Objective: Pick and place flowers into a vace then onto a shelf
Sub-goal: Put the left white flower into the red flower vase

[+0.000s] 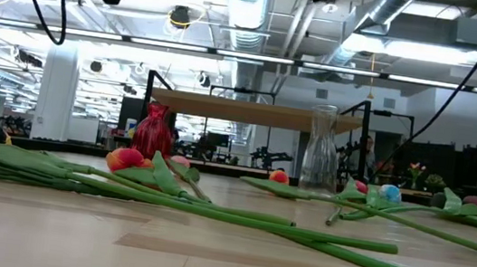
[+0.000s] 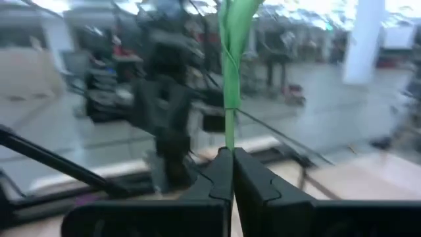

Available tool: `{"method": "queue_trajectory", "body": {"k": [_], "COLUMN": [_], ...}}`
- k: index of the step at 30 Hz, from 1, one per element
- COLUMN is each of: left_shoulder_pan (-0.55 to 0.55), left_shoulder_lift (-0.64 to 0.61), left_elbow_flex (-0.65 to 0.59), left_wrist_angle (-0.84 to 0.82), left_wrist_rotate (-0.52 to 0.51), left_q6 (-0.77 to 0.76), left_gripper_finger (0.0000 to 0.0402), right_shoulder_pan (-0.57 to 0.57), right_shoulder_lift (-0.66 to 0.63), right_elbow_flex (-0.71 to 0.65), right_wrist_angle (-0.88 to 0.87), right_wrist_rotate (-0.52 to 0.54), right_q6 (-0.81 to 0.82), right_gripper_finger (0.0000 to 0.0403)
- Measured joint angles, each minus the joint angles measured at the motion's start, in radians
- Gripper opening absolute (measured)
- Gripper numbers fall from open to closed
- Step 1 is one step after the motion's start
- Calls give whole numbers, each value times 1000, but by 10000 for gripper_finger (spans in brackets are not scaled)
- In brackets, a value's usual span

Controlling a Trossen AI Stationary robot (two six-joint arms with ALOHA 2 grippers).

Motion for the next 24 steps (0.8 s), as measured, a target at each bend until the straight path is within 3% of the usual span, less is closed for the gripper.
{"method": "queue_trajectory", "body": {"k": [4, 12, 24], "left_shoulder_pan": [0, 0, 0], "left_shoulder_lift": [57, 169, 299], "left_elbow_flex": [0, 0, 0], "left_wrist_angle": [104, 323, 581], "left_wrist_rotate": [-26, -31, -57], "left_q6": [43, 138, 193], "left_gripper_finger": [0, 9, 109], "right_shoulder_pan": [-12, -17, -16], "right_shoulder_lift": [0, 4, 4], "right_elbow_flex": [1, 1, 1], "right_wrist_angle": [27, 26, 18], "right_wrist_rotate": [-62, -88, -110], "right_q6": [-7, -7, -7], "right_gripper_finger": [0, 0, 0]}}
